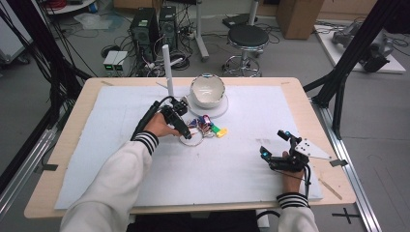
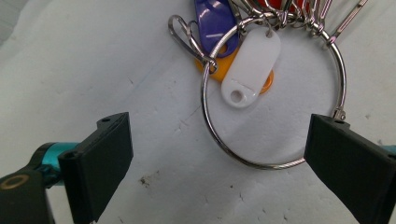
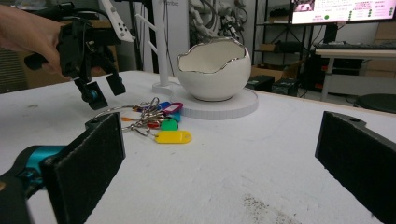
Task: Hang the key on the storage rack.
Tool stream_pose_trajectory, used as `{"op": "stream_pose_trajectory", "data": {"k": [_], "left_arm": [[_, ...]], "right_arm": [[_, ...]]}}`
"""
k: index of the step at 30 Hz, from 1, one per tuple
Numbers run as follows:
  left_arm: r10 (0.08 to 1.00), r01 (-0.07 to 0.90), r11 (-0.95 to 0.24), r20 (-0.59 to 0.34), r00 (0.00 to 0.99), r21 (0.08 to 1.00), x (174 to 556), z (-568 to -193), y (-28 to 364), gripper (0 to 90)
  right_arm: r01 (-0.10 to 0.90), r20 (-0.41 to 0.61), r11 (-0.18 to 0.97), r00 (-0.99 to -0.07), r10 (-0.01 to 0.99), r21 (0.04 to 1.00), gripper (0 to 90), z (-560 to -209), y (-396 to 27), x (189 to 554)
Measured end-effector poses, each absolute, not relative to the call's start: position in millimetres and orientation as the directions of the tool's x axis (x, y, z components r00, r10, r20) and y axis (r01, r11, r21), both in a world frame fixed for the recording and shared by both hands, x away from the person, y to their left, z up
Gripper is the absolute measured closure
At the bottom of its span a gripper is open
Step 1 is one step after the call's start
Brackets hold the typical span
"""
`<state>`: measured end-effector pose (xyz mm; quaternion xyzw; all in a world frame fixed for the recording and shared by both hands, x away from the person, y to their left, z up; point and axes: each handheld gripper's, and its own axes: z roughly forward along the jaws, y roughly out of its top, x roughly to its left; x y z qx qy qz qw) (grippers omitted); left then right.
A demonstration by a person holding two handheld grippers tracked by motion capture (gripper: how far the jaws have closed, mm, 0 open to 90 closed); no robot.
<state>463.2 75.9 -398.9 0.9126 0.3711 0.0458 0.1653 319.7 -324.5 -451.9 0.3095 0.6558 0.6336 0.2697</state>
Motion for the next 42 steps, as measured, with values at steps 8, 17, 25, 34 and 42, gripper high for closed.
{"op": "stream_pose_trajectory", "data": {"k": [8,17,25,34,42], "left_arm": [[0.702,0.677,-0.672,-0.033,0.712,0.301,464,-399,74,19.6],[0.722,0.699,-0.660,-0.028,0.692,0.275,465,-398,67,39.5],[0.748,0.725,-0.639,-0.010,0.663,0.257,466,-399,65,49.2],[0.762,0.741,-0.629,-0.004,0.648,0.236,468,-401,63,57.4],[0.770,0.750,-0.622,0.004,0.638,0.227,468,-402,62,64.4]], "right_arm": [[0.069,0.043,0.003,-0.663,0.747,0.998,1.0,-452,-324,319],[0.069,0.045,0.002,-0.662,0.748,0.998,1.0,-452,-324,320],[0.070,0.045,0.001,-0.663,0.747,0.998,0.9,-452,-324,319],[0.070,0.046,0.001,-0.662,0.748,0.998,1.0,-452,-324,319],[0.071,0.047,0.000,-0.662,0.748,0.998,1.0,-452,-325,320]]}}
